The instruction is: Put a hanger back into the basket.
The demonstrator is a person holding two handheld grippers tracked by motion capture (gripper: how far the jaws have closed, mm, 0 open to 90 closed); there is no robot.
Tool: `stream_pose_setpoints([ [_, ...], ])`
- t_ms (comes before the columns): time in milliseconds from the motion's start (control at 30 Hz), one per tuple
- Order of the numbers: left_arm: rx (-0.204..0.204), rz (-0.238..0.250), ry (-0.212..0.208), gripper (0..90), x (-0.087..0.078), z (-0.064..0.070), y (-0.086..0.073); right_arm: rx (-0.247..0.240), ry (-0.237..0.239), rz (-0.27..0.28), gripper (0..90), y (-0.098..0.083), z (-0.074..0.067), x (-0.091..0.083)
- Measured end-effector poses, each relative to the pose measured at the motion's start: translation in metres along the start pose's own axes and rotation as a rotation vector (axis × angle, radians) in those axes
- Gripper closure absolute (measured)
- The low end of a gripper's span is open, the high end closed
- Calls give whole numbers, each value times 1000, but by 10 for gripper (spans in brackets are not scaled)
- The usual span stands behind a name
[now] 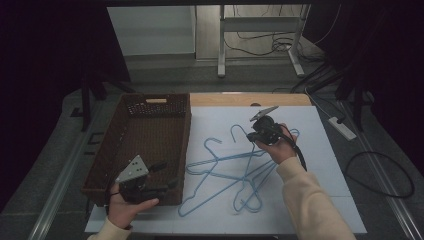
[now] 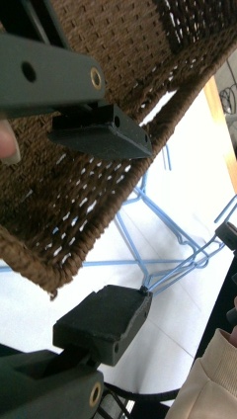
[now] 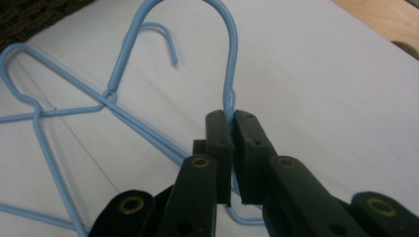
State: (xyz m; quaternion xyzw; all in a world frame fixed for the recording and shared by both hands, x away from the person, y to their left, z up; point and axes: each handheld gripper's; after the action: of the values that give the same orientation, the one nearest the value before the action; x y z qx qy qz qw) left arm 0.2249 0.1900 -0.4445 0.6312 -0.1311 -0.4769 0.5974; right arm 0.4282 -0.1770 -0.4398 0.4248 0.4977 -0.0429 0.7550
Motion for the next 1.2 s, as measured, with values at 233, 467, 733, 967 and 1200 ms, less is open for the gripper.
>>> stream_pose_setpoints([
  [233, -58, -29, -14, 309, 11, 9, 10, 14, -1, 28, 860, -3, -3, -9],
  [467, -78, -47, -30, 310, 25, 16, 22, 21, -6, 43, 860, -5, -4, -13],
  [733, -49, -83, -99, 308, 54, 33, 39, 30, -6, 54, 863, -4, -6, -16],
  [967, -66, -121, -127, 309, 80, 40, 45, 32, -9, 60, 863, -4, -5, -17],
  [1200, -65, -178, -152, 309, 109, 49, 49, 37, -10, 62, 864, -5, -4, -16],
])
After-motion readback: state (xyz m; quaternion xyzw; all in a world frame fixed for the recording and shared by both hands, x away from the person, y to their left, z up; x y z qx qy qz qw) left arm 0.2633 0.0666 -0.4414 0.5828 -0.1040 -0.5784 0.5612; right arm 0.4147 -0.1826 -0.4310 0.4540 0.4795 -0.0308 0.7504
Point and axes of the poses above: each handheld gripper's, and its own axes: x roughly forward along the jaws, y roughly out of its top, z roughly to its right, and after that the axes turned 5 degrees about -y, right-handed
